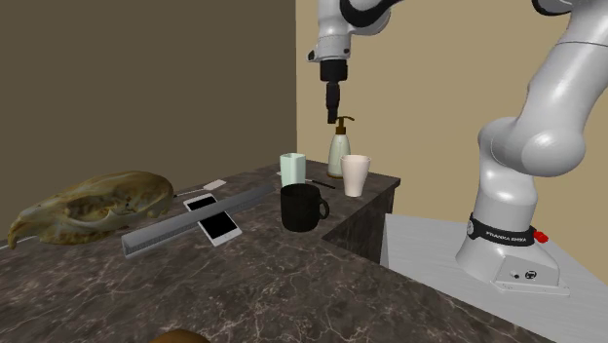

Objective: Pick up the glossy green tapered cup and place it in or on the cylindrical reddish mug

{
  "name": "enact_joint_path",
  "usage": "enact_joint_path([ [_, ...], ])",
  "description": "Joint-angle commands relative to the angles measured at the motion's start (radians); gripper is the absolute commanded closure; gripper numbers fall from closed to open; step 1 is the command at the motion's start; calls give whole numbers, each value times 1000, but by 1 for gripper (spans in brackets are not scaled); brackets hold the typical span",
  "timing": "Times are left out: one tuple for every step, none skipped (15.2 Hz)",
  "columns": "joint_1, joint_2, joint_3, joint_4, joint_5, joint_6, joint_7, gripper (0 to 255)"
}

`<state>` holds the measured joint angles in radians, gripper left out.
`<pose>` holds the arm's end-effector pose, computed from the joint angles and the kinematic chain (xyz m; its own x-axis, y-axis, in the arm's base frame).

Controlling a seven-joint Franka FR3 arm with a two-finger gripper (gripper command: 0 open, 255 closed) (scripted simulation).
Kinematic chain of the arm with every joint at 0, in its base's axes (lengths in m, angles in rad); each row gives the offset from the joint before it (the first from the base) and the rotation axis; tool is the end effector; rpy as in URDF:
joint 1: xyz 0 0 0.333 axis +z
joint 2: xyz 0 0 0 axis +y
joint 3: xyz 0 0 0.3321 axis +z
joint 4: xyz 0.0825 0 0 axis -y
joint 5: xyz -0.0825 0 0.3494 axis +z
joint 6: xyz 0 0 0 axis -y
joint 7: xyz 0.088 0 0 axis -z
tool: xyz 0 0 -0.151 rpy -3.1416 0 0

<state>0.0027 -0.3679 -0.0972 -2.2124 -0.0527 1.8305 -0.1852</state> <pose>0.3998 -0.0478 0.5045 0.9937 0.1110 -0.0181 0.1112 -0.9937 0.0127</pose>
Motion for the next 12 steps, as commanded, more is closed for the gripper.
enact_joint_path([
  [3,87,-6,35,4,42,-12,0],
  [5,126,-8,54,7,57,-18,0],
  [6,166,-10,75,9,70,-24,0],
  [7,206,-12,97,12,83,-30,0],
  [8,245,-13,120,15,94,-36,0],
  [8,285,-14,144,18,105,-42,0],
  [9,325,-15,169,22,114,-49,0],
  [9,366,-15,196,25,122,-55,0],
  [8,406,-15,224,29,129,-60,0],
  [8,446,-15,254,32,135,-66,0],
  [7,487,-15,284,36,139,-72,0],
  [6,523,-15,313,39,142,-77,0],
])
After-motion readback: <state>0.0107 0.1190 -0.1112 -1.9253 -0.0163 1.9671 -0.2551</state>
